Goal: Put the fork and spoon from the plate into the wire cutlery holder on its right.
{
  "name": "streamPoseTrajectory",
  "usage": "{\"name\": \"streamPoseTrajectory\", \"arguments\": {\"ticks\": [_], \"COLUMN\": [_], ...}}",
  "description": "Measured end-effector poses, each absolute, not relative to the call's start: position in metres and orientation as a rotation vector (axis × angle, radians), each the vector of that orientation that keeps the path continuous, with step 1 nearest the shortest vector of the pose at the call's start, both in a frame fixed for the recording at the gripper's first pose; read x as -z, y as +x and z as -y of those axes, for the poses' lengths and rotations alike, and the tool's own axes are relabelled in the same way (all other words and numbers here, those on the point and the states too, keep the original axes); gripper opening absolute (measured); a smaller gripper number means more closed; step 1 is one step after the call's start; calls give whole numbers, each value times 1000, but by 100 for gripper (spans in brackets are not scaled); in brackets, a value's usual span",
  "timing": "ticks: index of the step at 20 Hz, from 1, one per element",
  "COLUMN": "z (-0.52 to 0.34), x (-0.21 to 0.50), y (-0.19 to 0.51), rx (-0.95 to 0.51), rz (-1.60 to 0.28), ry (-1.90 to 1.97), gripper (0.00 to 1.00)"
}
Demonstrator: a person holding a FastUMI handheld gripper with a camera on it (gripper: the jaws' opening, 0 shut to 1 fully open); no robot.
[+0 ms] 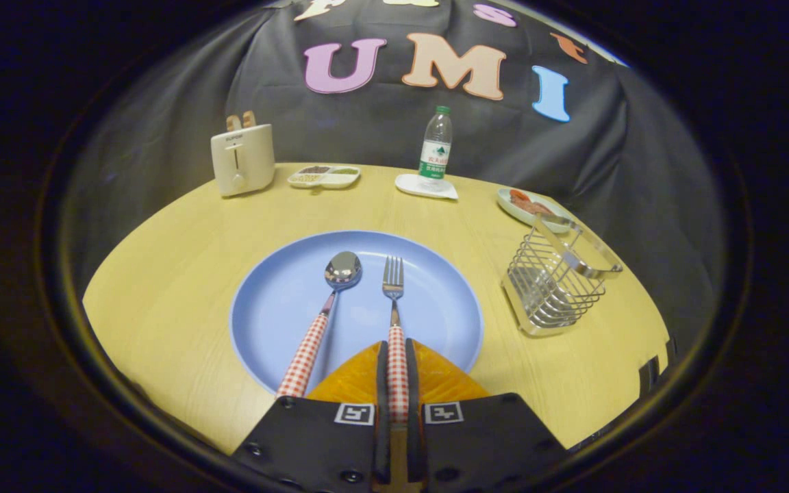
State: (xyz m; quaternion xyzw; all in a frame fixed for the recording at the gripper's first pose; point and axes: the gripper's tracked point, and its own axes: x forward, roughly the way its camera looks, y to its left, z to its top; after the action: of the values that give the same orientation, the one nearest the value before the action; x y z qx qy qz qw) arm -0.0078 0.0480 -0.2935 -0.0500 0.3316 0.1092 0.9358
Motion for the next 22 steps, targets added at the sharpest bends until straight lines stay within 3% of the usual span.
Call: {"name": "streamPoseTrajectory", "arguments": {"ticks": [10,17,22], "z": [-39,-10,48], "x": [267,201,150], "y": [-15,-21,-14], "rx": [-251,-304,-263], "rz": [-673,-660,-689], "ry": [-92,-79,-45], "gripper": [12,12,12]}}
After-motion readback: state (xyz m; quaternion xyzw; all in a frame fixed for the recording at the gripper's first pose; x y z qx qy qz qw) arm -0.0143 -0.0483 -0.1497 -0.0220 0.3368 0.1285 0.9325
